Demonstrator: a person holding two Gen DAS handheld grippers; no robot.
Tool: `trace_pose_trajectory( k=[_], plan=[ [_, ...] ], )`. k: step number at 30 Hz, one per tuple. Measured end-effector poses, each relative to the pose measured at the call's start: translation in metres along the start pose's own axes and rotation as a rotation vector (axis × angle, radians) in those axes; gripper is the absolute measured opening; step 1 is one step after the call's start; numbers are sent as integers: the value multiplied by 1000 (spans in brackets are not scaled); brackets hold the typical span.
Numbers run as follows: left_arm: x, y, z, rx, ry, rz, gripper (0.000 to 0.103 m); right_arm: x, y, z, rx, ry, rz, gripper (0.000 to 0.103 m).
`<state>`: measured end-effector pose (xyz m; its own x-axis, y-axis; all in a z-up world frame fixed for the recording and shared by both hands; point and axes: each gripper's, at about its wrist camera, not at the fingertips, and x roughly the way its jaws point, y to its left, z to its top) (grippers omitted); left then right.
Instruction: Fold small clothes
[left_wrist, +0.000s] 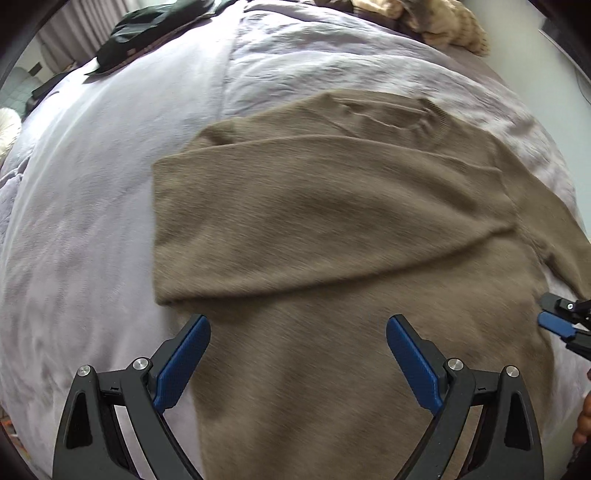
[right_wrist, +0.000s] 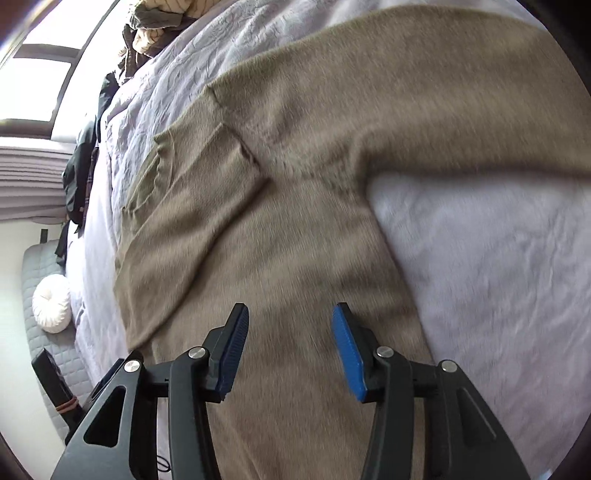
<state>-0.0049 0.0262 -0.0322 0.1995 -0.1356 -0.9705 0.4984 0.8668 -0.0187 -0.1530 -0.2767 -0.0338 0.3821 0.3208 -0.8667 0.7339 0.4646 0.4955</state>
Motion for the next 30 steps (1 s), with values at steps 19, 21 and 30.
trace_pose_trajectory(
  k=[19,21,30],
  plan=[
    [-9,-68,-17,113,80,-39,97,-31,-63,-33,128,-15,106,62],
    [-5,-79,-18,130,96,-51,97,-38,-72,-30,147,-34,107,63],
    [8,-122,-21,177,153,-80,97,-60,-120,-17,249,-103,124,63]
  ],
)
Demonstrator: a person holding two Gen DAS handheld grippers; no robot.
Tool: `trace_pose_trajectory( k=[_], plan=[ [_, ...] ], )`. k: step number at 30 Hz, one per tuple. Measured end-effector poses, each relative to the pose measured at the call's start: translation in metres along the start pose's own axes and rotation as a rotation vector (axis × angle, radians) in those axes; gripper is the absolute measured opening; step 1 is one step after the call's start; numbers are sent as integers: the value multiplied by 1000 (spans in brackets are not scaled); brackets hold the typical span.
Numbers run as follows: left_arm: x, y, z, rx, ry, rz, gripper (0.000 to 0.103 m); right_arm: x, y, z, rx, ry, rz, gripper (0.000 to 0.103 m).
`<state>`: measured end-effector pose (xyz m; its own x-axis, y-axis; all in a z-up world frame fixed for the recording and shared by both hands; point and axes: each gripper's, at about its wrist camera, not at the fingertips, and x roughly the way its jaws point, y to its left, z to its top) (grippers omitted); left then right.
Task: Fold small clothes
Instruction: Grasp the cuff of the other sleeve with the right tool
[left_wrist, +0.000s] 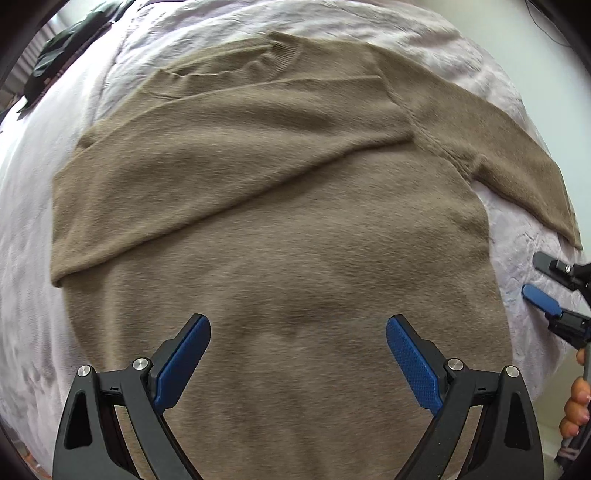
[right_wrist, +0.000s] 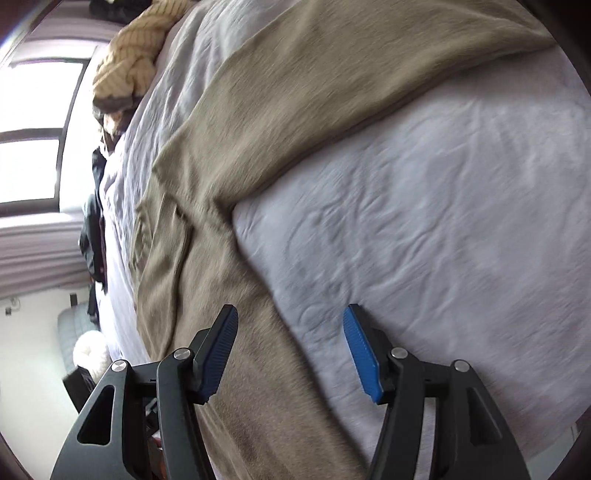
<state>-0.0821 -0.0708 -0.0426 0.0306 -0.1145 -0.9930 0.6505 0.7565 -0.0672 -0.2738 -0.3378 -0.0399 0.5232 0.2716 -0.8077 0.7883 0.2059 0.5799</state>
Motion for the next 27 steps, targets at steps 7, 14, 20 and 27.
trace_pose_trajectory(
  k=[7,14,20,27],
  plan=[
    [8,-20,6,19,30,-27,97,-30,-29,29,86,-98,35,63],
    [15,-36,16,17,43,-38,97,-57,-58,58,181,-212,83,63],
    [13,-47,29,21,31,-51,97,-74,-77,85,271,-333,150,63],
    [15,-60,55,26,21,-60,97,-81,-90,109,352,-409,239,64]
  ],
)
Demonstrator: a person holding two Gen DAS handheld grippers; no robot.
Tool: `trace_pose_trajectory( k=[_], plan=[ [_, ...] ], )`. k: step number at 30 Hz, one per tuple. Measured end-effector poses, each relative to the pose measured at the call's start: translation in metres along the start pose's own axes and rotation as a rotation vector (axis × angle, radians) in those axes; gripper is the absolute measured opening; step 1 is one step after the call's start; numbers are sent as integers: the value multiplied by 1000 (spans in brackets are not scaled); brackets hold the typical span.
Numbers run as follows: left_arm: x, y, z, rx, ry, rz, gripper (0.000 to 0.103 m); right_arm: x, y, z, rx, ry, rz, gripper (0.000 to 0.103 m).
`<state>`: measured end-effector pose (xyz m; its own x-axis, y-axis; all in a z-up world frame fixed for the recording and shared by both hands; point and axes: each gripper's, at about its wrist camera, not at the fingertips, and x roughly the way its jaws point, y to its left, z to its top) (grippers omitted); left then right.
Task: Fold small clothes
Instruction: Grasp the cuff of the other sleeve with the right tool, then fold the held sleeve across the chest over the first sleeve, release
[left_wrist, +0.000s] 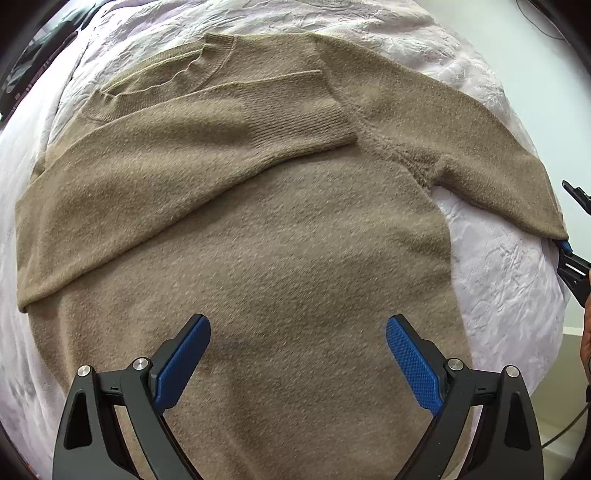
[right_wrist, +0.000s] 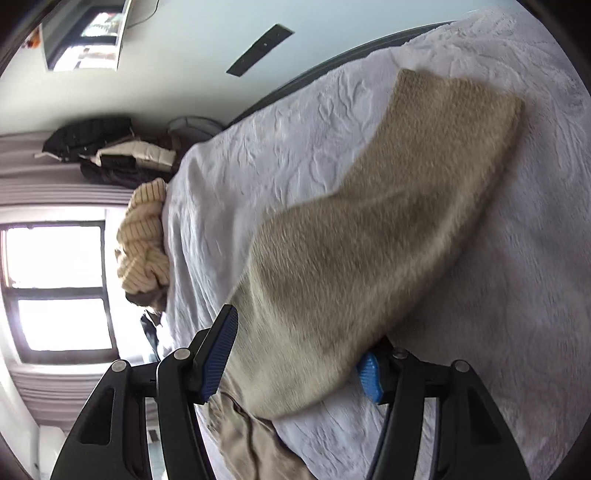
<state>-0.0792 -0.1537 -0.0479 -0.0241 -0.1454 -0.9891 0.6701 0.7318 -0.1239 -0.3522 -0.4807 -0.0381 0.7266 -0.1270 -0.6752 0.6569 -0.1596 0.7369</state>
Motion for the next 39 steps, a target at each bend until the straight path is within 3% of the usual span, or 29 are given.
trace_pose_trajectory(
  k=[9,17,18,19,20,21,25,31,35,39],
  plan=[
    [5,-5,22,-4,8,-27,97,0,2,9,69,-31,75,65],
    [1,13,24,-35,-14,-69,97,0,10,11,67,-33,76,65],
    [-1,17,26,-46,-24,-72,97,1,13,11,58,-28,83,60],
    [-3,23,26,-55,-34,-75,97,3,18,10,42,-22,92,37],
    [-5,29,29,-68,-47,-76,97,5,23,8,19,-11,103,22],
    [-7,37,28,-79,-59,-75,97,8,30,6,-6,3,113,8],
    [-16,65,36,-124,-102,-65,97,20,73,-8,-154,42,134,8],
    [-29,106,16,-195,-160,-37,97,53,159,-56,-447,128,164,8],
    [-29,135,7,-274,-199,-5,97,89,222,-118,-700,218,175,8],
    [-33,170,0,-350,-238,19,97,137,262,-211,-964,365,166,8]
  ],
)
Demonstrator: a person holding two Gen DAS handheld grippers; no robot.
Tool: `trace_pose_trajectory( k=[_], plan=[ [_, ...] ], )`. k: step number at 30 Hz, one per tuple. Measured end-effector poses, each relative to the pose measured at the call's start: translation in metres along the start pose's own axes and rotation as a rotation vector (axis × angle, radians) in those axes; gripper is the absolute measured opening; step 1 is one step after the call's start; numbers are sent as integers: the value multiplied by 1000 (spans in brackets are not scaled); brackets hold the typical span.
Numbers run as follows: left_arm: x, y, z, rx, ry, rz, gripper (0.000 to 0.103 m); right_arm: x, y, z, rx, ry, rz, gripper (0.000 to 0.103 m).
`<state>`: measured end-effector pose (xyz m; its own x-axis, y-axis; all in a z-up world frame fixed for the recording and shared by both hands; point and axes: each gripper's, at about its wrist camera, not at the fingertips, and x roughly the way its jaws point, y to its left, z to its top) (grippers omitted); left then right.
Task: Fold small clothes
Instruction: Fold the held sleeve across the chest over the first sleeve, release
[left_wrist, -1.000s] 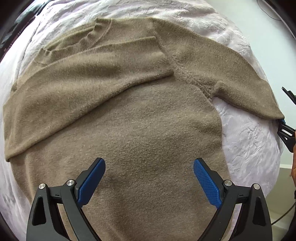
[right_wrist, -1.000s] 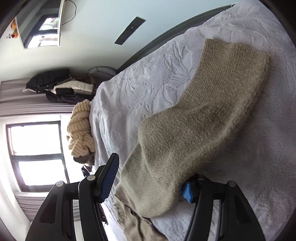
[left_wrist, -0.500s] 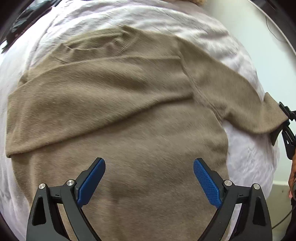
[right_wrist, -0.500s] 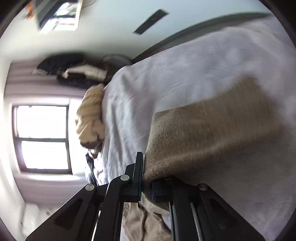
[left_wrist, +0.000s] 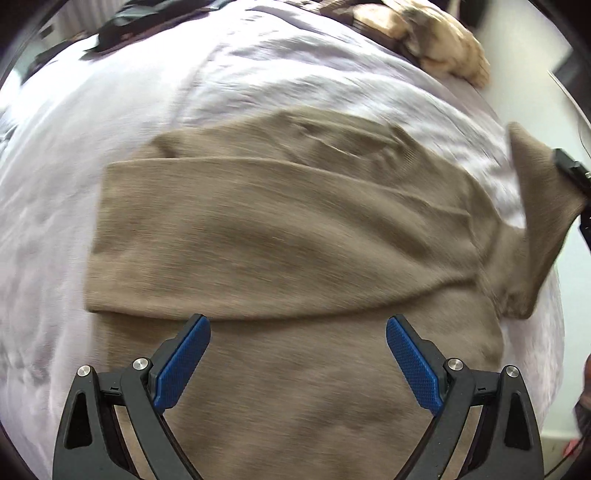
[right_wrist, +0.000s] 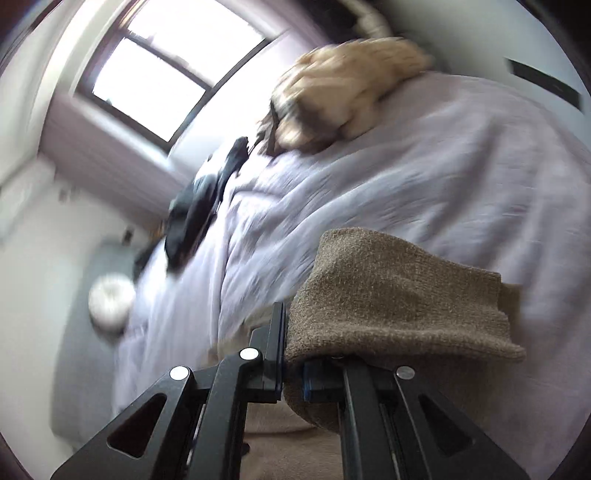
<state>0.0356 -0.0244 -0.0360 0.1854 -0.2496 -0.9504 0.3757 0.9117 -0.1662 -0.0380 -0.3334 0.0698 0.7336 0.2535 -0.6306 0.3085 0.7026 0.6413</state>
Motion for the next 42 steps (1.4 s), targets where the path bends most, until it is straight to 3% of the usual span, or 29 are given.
trace_pose_trajectory(
  k=[6,12,14,15,17,21,23,24,26,29,33,35,36,38,39,40,42],
  plan=[
    [5,47,6,-73,-15,34,97,99,51,-53,-129,237,-4,8],
    [16,66,7,-85,-23,34,97,147,29,-93,-53,406,-61,14],
    [17,71,8,-91,-37,7,97,142,19,-100,8,408,-59,34],
    [17,72,9,-96,-43,-7,97,135,13,-101,55,392,-50,49],
    [16,77,12,-110,-57,-45,97,123,7,-99,139,332,-20,54],
    [15,89,19,-155,-81,-192,97,107,-21,-92,344,212,8,53],
    [15,93,22,-175,-86,-281,97,109,-30,-85,395,175,1,33],
    [17,95,24,-180,-79,-331,97,114,-30,-83,395,176,1,8],
    [20,98,27,-196,-56,-429,97,122,-20,-78,336,182,-8,8],
    [24,105,30,-233,-36,-548,97,134,20,-63,120,233,9,7],
    [31,121,30,-326,-14,-657,97,162,91,-78,-191,357,50,8],
    [34,127,30,-361,-7,-686,97,177,110,-94,-262,427,58,12],
    [35,127,30,-369,-4,-692,97,183,114,-102,-276,460,57,16],
    [38,127,31,-376,3,-698,97,195,116,-119,-276,542,38,34],
    [39,126,32,-374,9,-693,97,197,115,-123,-266,559,40,49],
    [40,125,32,-370,13,-689,97,197,113,-126,-255,565,43,56],
    [42,122,34,-361,22,-674,97,190,106,-129,-220,566,60,56]
  ],
)
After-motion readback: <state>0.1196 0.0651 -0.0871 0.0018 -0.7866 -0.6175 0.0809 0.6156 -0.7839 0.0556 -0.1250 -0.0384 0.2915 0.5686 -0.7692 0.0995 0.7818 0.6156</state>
